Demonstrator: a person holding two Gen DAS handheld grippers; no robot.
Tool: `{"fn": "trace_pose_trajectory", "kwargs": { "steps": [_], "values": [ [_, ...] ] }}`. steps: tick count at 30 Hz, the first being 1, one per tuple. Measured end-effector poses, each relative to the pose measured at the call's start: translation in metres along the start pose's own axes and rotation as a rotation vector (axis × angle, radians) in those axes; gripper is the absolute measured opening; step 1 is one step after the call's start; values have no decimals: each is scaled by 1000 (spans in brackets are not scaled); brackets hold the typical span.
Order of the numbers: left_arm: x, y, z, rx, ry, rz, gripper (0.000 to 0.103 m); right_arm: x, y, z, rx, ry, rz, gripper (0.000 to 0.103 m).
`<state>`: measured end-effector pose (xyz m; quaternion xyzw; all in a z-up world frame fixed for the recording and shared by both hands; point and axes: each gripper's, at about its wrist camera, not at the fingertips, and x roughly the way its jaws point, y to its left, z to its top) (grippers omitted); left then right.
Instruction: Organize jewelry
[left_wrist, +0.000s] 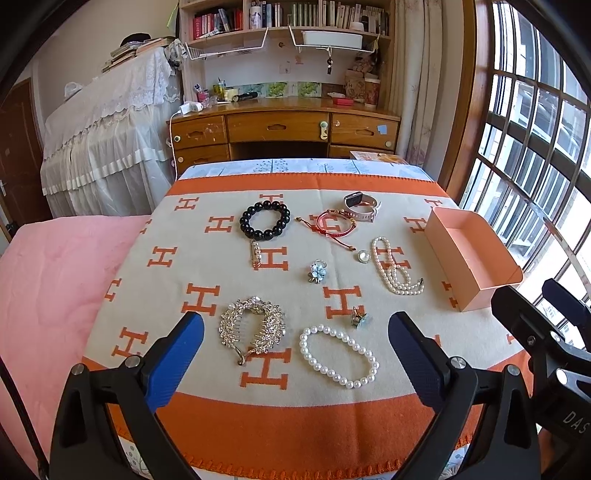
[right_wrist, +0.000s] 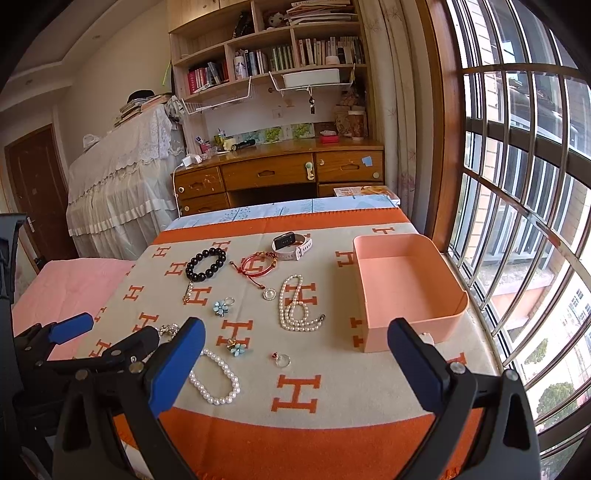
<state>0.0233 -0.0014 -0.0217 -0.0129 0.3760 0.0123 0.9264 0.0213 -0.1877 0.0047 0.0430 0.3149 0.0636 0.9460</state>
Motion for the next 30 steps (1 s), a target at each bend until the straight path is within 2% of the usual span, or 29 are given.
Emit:
{"fn": "trace_pose_trajectory", "kwargs": {
  "steps": [19, 23, 28, 30],
  "values": [
    [9, 4, 3, -11, 28, -39, 98, 11, 2, -5, -2, 35, 19, 100],
    [16, 6, 10, 24, 69, -48, 98, 17, 3, 3, -14, 60, 38, 100],
    [33, 19, 36, 45, 126, -51, 99, 39, -2, 28, -2, 138, 89, 99],
    [42, 28, 50, 47, 145, -58, 100, 51, -4, 43, 5, 175, 106, 94]
  ]
}}
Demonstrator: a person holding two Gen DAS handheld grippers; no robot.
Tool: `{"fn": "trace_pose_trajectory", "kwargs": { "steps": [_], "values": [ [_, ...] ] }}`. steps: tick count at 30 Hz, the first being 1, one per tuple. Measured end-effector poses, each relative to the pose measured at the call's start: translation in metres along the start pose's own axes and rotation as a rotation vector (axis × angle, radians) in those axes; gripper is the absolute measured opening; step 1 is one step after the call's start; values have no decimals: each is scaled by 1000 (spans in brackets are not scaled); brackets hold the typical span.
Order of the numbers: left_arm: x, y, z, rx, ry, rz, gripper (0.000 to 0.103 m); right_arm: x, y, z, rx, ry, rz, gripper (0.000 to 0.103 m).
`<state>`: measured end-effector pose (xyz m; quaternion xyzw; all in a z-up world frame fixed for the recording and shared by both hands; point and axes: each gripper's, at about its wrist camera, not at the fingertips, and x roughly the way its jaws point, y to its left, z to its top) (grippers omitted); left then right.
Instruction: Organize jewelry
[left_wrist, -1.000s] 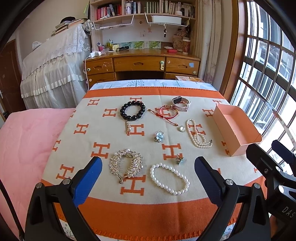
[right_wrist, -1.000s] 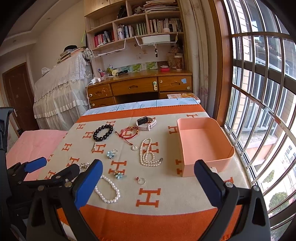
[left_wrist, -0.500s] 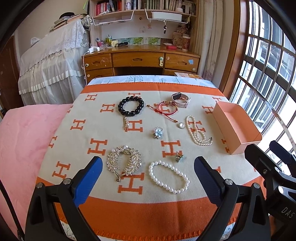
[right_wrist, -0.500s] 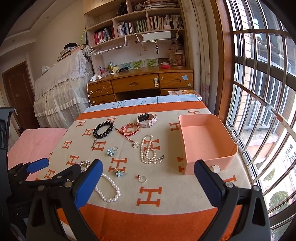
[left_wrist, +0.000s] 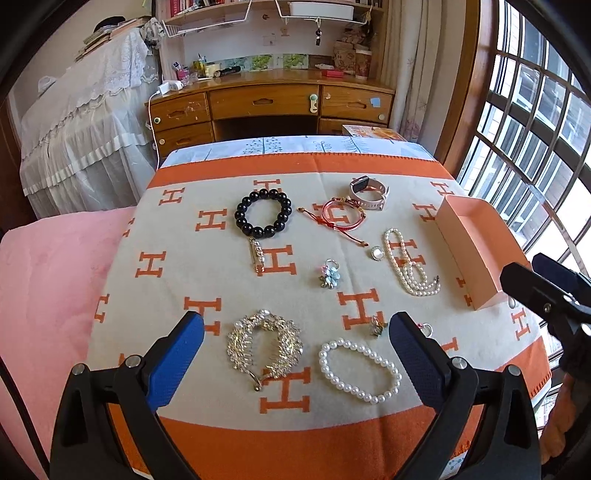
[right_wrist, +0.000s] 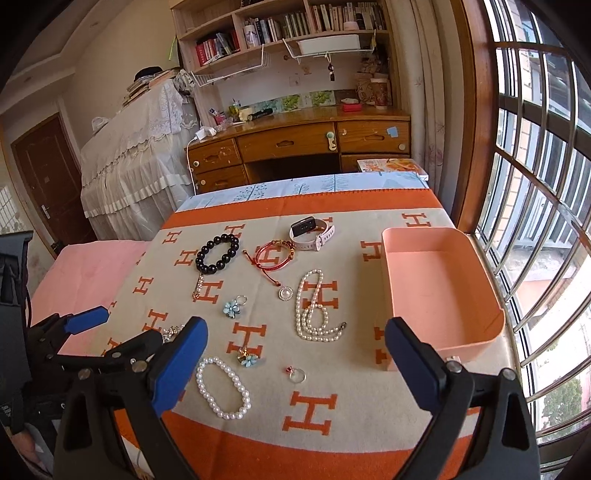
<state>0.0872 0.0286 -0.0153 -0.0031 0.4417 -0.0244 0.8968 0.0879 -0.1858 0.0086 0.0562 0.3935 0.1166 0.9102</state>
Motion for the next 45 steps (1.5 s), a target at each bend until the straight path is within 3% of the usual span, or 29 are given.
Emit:
{"fn": "trace_pose_trajectory", "kwargs": {
  "steps": [5, 12, 15, 21, 25, 34, 39, 40, 41, 45],
  "values": [
    [21, 29, 43, -3, 43, 35, 100, 30, -7, 50, 33, 81, 26, 87],
    [68, 64, 109, 29, 91, 162, 100, 96, -13, 115, 101, 228, 33, 76],
    [102, 82, 130, 3, 143, 131, 100, 136, -15, 129, 136, 306, 18, 66],
    [169, 95, 142, -56, 244, 77, 98, 212, -29, 127, 235, 456, -14, 44],
    [195, 94, 141, -64, 275, 68, 92, 238, -35, 123, 251, 493, -59, 42],
    [232, 85, 140, -55, 357, 53, 66, 264, -33, 114, 194, 563, -136, 19],
    [238, 83, 141, -59, 358, 45, 49, 259, -36, 111, 183, 533, -123, 11],
    [237, 81, 141, -50, 352, 42, 35, 257, -37, 110, 185, 530, -115, 10],
    [233, 79, 140, -42, 351, 43, 13, 254, -39, 109, 190, 527, -105, 10],
    [229, 72, 139, -33, 357, 66, 12, 234, -44, 108, 225, 487, -33, 10]
  ]
}}
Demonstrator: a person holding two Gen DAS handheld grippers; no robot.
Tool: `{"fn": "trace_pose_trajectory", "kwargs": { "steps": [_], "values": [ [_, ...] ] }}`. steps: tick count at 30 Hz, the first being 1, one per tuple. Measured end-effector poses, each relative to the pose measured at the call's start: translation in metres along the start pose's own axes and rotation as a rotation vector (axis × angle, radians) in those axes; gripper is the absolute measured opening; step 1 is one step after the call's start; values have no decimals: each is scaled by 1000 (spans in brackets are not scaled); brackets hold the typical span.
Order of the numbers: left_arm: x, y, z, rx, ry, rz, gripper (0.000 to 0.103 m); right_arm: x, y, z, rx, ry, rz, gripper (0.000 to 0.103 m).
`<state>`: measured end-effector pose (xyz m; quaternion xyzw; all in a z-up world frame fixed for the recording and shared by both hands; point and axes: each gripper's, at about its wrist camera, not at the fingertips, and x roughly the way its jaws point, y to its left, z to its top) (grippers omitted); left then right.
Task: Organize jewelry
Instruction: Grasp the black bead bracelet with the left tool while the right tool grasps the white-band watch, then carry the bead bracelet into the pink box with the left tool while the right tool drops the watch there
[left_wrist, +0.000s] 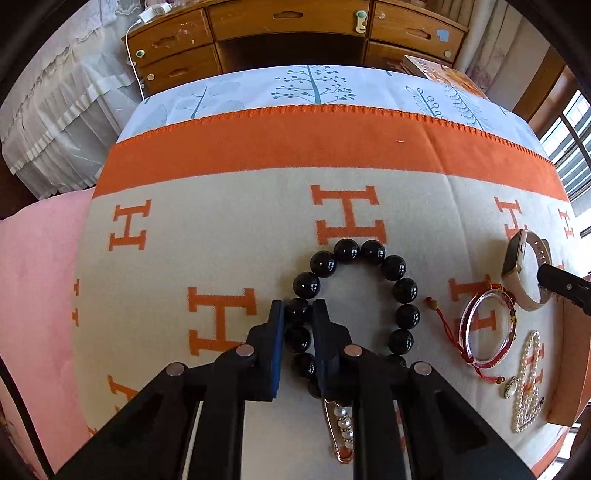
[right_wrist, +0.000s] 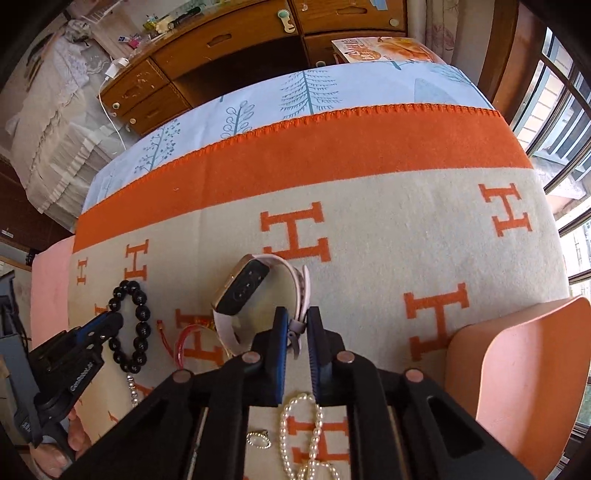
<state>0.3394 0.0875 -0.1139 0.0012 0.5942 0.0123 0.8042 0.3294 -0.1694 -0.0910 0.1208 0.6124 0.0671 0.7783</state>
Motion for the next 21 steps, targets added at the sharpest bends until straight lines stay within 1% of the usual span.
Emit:
{"fn": "trace_pose_trajectory", "kwargs": {
  "steps": [3, 5, 8, 11, 14, 16, 19, 21],
  "values": [
    [-6, 5, -3, -40, 1, -34, 12, -22, -4, -8, 0, -32, 67, 10],
    [-17, 7, -5, -55, -22, -47, 12, -41, -8, -15, -4, -62, 109, 10],
    [-45, 5, -7, -69, -71, -78, 12, -72, -19, -27, -8, -120, 155, 10],
    [-77, -5, -9, -60, -124, -105, 12, -102, -40, -39, 1, -182, 176, 10],
    [-112, -26, -13, -24, -179, -138, 12, -125, -67, -52, 25, -236, 168, 10],
    [-132, -41, -16, 6, -211, -157, 12, -133, -85, -60, 37, -264, 132, 10],
    [-159, -71, -20, 52, -250, -200, 12, -130, -113, -72, 55, -263, 57, 10],
    [-174, -93, -24, 85, -268, -231, 12, -121, -130, -80, 71, -241, 15, 10]
  ]
}}
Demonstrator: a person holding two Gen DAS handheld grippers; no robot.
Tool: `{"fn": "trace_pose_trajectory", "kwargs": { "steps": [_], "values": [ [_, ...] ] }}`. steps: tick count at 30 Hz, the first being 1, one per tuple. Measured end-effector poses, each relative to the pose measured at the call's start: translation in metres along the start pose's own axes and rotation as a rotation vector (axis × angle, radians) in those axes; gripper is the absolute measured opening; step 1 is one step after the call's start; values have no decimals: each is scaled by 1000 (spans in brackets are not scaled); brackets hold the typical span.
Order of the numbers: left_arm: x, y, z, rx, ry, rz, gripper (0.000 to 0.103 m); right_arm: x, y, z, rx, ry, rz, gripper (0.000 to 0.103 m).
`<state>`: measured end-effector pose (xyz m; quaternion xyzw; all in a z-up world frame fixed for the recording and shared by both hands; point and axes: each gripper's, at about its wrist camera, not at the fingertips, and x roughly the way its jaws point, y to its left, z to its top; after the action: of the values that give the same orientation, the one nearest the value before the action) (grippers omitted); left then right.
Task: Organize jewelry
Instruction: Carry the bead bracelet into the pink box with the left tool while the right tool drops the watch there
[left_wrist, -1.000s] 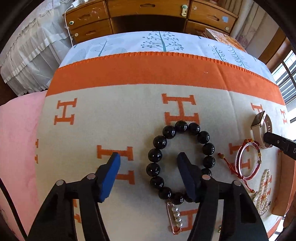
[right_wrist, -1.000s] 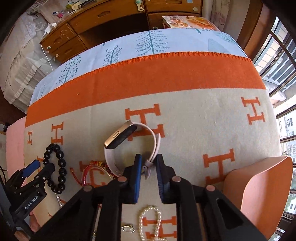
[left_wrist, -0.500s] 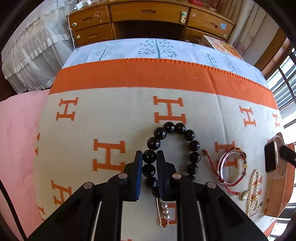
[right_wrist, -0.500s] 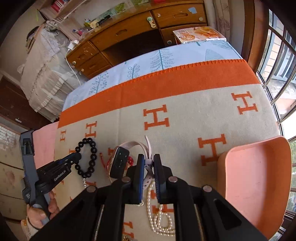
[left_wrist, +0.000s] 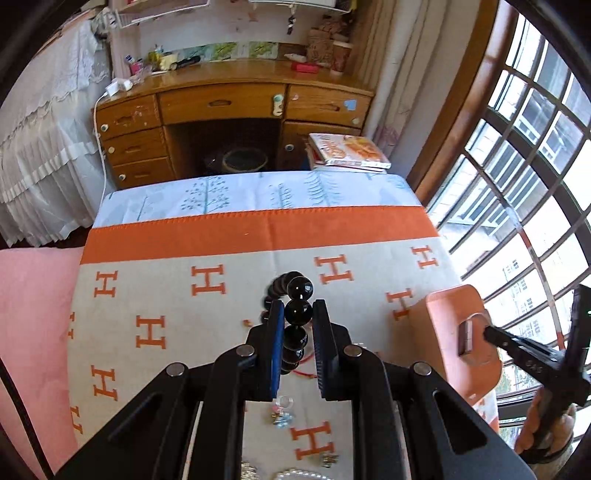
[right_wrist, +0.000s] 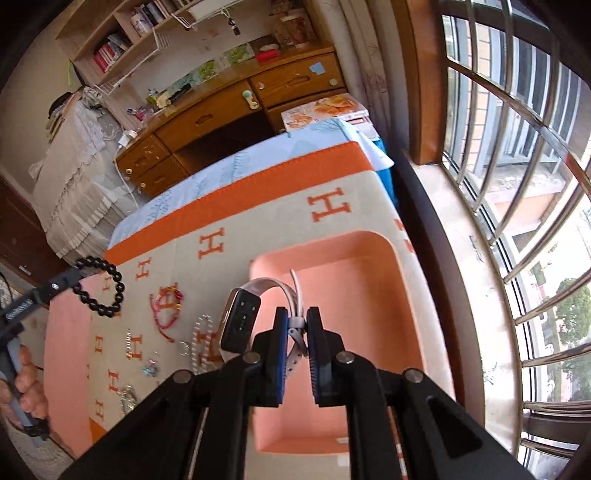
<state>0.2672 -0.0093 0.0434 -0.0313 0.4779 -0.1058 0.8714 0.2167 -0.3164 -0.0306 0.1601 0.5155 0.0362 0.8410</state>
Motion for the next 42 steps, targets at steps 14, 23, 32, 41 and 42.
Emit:
{"fn": "trace_pose_trajectory", "kwargs": {
  "steps": [14, 23, 32, 41, 42],
  "values": [
    [9, -180, -8, 236, 13, -218, 12, 41, 1, -64, -133, 164, 4, 10],
    [72, -209, -21, 271, 96, -240, 13, 10, -14, -76, -116, 100, 12, 20],
    [111, -204, -31, 310, 114, -145, 26, -4, -27, -79, -76, 34, -11, 20],
    [74, -155, -24, 272, 32, -74, 65, -11, -16, -79, -95, -7, -8, 20],
    [68, -146, -25, 264, 27, -61, 66, -11, -13, -80, -98, -10, -5, 20]
  ]
}}
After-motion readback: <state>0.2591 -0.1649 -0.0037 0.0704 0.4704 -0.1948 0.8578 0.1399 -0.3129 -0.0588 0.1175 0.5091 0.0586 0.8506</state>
